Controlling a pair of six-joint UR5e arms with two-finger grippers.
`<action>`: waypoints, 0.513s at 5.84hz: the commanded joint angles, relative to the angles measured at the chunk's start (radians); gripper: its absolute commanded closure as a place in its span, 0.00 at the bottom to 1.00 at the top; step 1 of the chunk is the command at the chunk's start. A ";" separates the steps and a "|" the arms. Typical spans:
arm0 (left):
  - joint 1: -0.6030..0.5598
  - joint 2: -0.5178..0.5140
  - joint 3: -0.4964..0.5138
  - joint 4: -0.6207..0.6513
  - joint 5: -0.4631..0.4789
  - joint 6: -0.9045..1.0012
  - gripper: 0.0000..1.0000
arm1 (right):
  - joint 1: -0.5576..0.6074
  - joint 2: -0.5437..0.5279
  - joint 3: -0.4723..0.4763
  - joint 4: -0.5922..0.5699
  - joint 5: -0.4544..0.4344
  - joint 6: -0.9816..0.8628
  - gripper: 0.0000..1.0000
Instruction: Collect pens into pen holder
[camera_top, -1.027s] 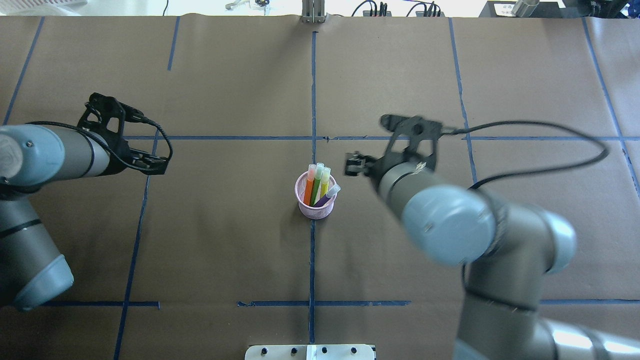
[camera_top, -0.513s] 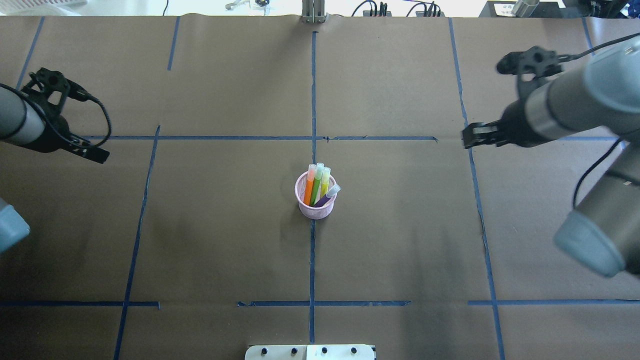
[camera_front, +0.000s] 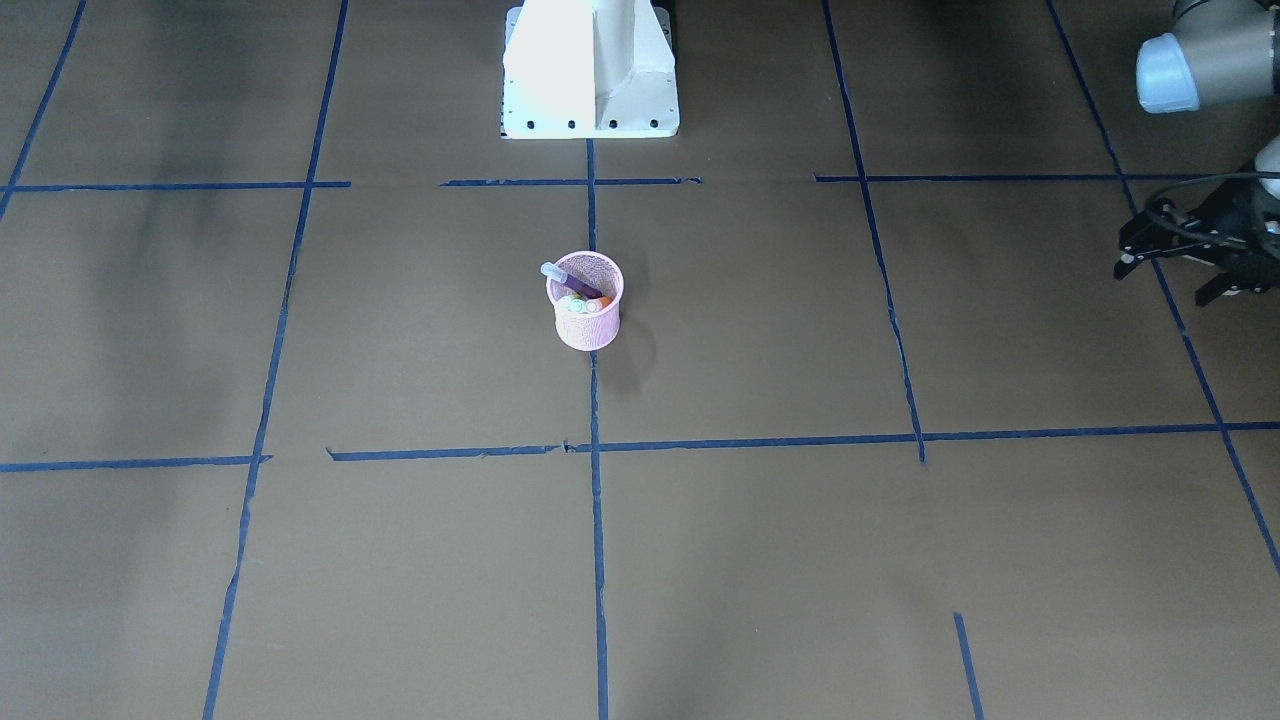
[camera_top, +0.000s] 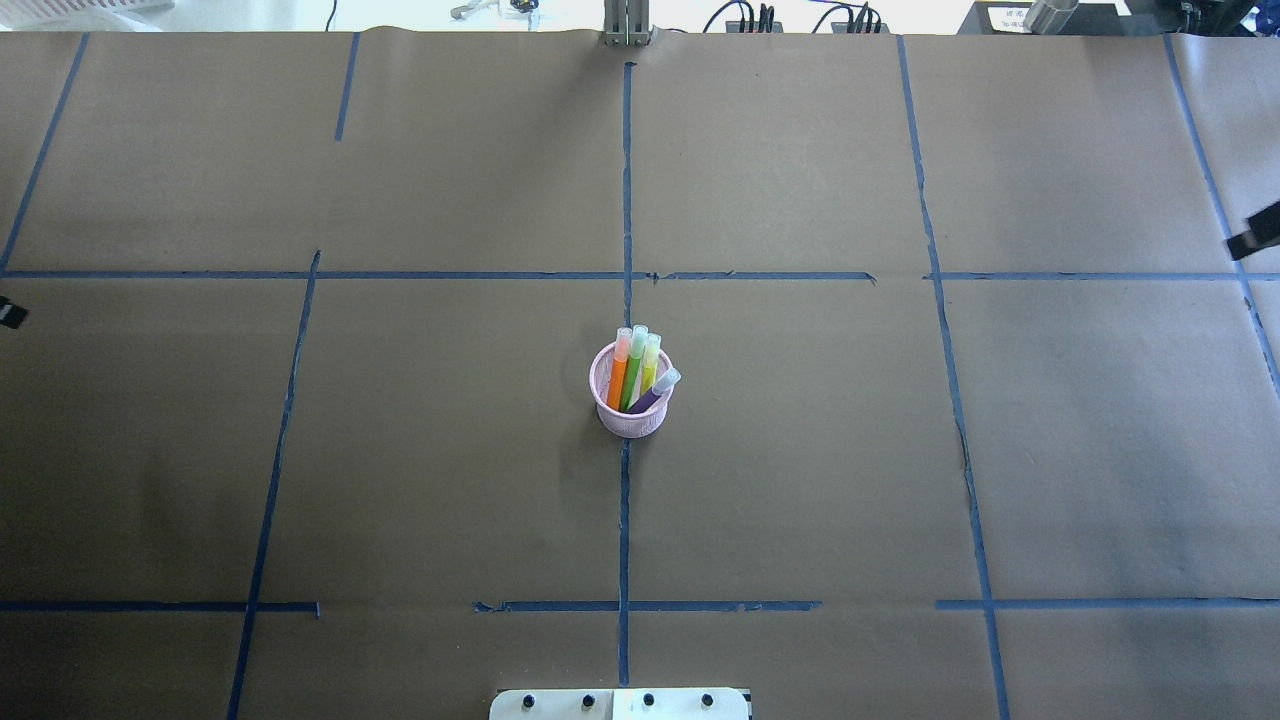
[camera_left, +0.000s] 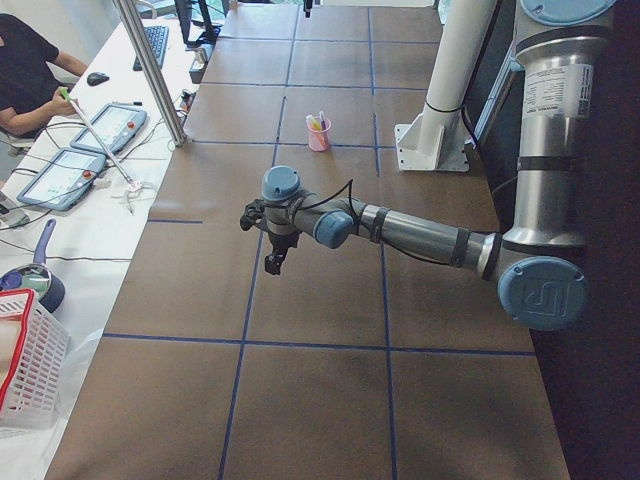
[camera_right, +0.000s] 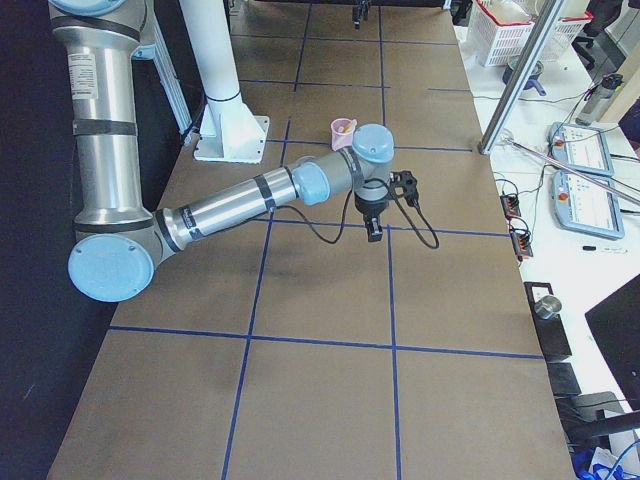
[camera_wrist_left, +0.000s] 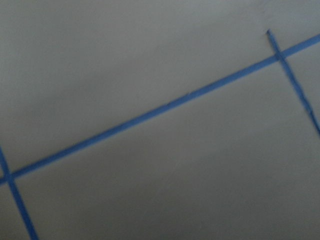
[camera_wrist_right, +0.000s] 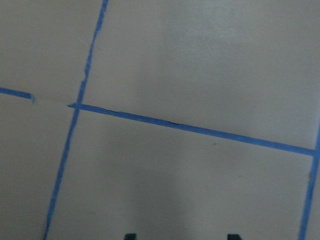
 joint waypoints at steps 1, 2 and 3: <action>-0.174 0.016 0.051 0.012 -0.053 0.032 0.00 | 0.107 -0.104 -0.042 -0.005 0.033 -0.152 0.30; -0.222 0.022 0.063 0.014 -0.064 0.093 0.00 | 0.165 -0.155 -0.022 -0.007 0.050 -0.159 0.11; -0.225 0.021 0.045 0.084 -0.066 0.120 0.00 | 0.197 -0.222 -0.002 -0.001 0.074 -0.162 0.00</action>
